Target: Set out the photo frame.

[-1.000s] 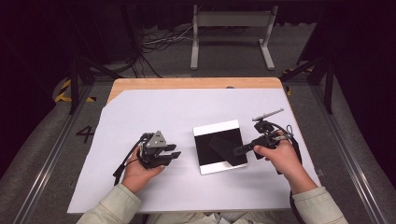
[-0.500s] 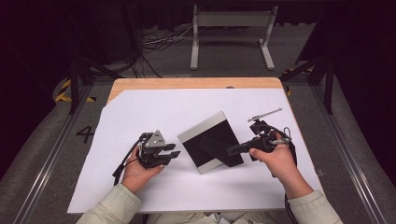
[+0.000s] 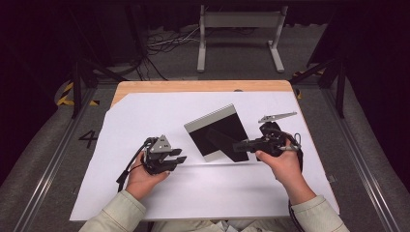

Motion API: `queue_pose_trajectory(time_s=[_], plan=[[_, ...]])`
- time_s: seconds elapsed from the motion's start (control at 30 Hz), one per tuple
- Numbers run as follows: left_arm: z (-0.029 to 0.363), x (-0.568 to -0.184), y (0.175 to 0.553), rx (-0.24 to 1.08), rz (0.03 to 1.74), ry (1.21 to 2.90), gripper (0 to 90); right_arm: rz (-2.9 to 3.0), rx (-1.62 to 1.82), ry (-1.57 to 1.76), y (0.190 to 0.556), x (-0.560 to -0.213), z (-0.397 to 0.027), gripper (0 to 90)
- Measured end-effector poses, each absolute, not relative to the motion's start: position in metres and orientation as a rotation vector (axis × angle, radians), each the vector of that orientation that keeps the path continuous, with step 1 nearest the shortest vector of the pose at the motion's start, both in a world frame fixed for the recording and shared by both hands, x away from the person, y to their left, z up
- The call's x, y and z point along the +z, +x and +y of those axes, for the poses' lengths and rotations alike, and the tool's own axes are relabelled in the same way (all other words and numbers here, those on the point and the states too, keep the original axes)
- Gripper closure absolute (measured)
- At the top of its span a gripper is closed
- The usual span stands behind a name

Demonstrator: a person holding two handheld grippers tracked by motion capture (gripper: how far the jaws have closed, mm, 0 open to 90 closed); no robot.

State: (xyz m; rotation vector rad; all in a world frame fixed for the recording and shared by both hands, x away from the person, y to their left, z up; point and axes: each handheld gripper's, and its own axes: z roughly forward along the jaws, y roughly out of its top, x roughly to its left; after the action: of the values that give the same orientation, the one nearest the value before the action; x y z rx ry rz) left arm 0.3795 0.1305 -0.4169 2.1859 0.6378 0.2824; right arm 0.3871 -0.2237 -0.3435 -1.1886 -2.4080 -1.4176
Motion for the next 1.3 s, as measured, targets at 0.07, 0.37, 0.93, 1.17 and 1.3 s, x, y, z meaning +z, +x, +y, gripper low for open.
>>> queue_pose_trajectory(time_s=[0.07, 0.37, 0.93, 1.17, 1.3], plan=[[0.13, -0.417, 0.38, 0.283, 0.639, 2.187, 65.0, -2.429, -1.454, -1.174, 0.387, -0.344, -0.223, 88.0], [0.13, -0.417, 0.379, 0.282, 0.639, 2.185, 64.9, -2.502, -1.618, -1.114, 0.384, -0.353, -0.22, 88.0], [0.13, -0.417, 0.379, 0.29, 0.638, 2.191, 64.9, -2.663, -1.653, -1.019, 0.381, -0.374, -0.228, 87.6], [0.13, -0.417, 0.378, 0.294, 0.639, 2.195, 65.0, -2.73, -1.591, -0.967, 0.376, -0.375, -0.228, 87.7], [0.13, -0.417, 0.378, 0.295, 0.637, 2.196, 65.0, -2.746, -1.566, -0.951, 0.373, -0.379, -0.232, 87.7]])
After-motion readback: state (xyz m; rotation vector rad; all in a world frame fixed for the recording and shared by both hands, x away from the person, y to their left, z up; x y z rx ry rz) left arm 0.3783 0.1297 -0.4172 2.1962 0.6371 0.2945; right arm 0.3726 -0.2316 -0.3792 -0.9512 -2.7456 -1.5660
